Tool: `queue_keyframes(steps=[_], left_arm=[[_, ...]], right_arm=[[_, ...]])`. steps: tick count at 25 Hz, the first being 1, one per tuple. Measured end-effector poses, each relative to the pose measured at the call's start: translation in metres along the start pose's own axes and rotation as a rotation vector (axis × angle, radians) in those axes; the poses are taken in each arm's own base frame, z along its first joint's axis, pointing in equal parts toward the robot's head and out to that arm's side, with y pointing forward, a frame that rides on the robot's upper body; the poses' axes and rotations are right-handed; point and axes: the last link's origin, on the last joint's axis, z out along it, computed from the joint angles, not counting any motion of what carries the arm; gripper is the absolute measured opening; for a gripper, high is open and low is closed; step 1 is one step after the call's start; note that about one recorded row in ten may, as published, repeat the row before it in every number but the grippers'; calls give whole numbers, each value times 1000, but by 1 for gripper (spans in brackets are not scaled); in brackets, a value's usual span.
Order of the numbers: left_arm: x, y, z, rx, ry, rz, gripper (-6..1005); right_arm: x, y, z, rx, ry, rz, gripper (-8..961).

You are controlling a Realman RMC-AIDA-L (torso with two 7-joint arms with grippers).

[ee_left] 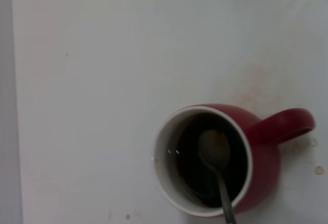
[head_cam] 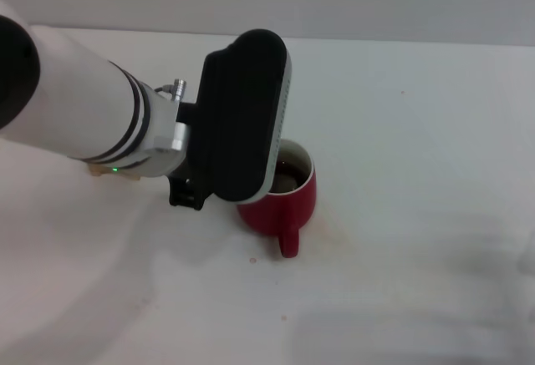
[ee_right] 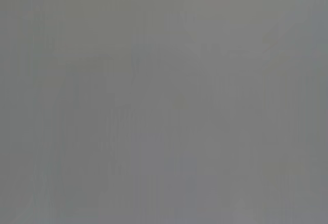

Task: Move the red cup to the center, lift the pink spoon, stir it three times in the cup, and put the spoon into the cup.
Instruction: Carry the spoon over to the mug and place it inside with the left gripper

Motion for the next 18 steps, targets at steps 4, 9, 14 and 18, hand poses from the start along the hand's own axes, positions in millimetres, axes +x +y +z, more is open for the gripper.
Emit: queue_keyframes(steps=[4,9,14,18], left_arm=[[1,-7,2,23,12,-4,144],[12,-13,3,41,51,12,144],[24,-13,1,35,93,33,143],[27,-8,1,16,91,45,142]], right_arm=[[0,0,0,0,0,1,0],[0,1,-2,2,3,3,0],[1,1,-2,4,5,5,0],[1,1,-3,4,6,5,0]])
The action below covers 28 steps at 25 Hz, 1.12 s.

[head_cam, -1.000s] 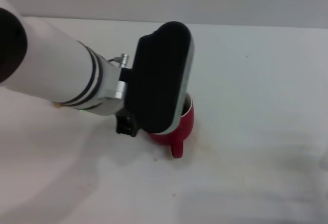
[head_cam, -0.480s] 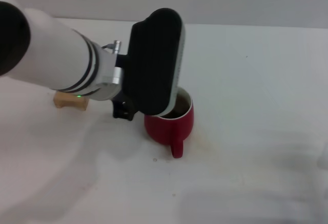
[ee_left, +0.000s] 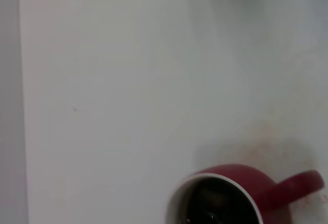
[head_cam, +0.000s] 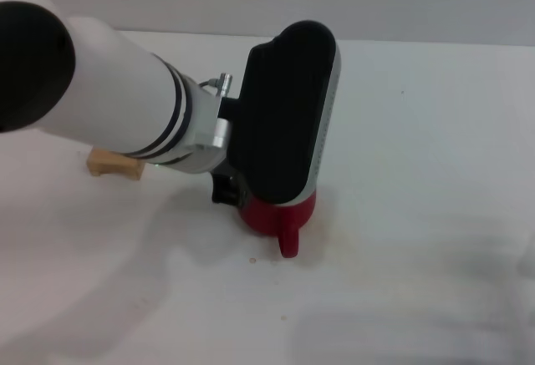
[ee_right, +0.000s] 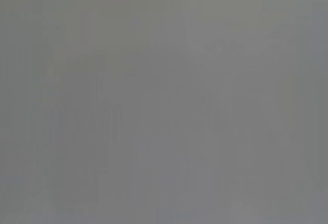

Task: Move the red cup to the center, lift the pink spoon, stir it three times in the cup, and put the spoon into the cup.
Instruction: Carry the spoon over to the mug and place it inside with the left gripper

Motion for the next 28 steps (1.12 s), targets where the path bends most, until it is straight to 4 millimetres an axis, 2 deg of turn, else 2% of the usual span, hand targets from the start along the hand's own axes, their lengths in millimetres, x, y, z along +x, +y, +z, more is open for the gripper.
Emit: queue_keyframes(steps=[8,15,22,28], left_arm=[[-16,12,-7,-19,-59,-36,142],[-24,8,-7,11,-72,-58,137],[-9,-7,1,41,-36,-23,132],[3,-4,4,21,-16,12,103]], right_arm=[[0,1,1,-3,-1,2,-1],[-1,2,4,-9,-6,4,-1],[0,2,4,-11,5,5,-1],[1,2,3,-9,7,5,-1]])
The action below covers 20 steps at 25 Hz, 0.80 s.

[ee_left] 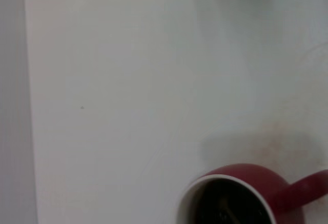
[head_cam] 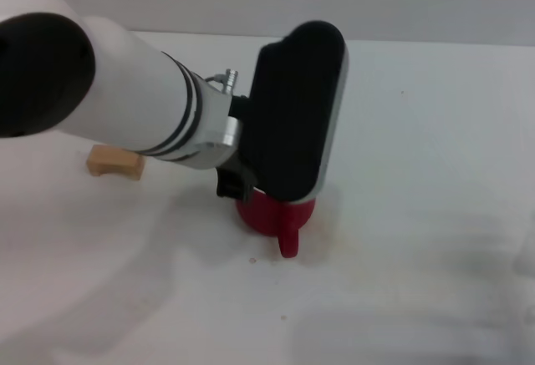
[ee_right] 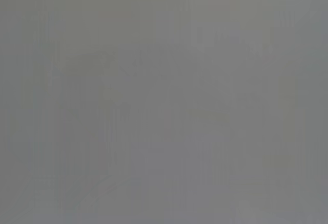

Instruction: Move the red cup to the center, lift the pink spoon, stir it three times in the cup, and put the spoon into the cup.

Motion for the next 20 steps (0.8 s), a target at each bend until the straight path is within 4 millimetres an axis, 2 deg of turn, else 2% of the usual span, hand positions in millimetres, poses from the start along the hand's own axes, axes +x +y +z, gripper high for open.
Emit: queue_keyframes(steps=[5,8,10,15,20], left_arm=[[-1,7,-5,-17,-7,-8,69],[-2,4,-10,32,9,-71,36],[-2,-4,-20,109,45,-120,-2],[6,-17,-48,297,170,-188,4],[5,-36,-72,639,387,-328,15]], right_arm=[[0,1,1,-2,-1,1,-1],[0,2,3,-8,1,1,-1],[0,3,4,-12,1,2,-1],[-1,4,7,-17,-2,5,-1],[-1,6,10,-25,-7,5,-1]])
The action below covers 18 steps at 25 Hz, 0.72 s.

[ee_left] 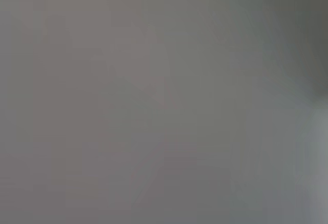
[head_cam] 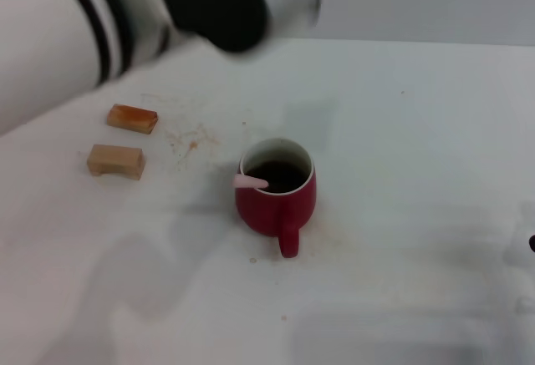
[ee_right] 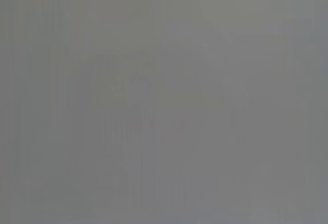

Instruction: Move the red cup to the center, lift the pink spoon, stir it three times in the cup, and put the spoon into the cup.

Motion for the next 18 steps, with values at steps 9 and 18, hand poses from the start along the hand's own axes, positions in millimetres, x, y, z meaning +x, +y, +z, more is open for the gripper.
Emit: queue_keyframes(steps=[9,18], left_arm=[[26,-26,-45,611,452,-203,86],[-15,-20,-55,656,613,-503,239]], right_arm=[[0,2,0,0,0,8,-1],[0,-1,-1,5,0,2,-1]])
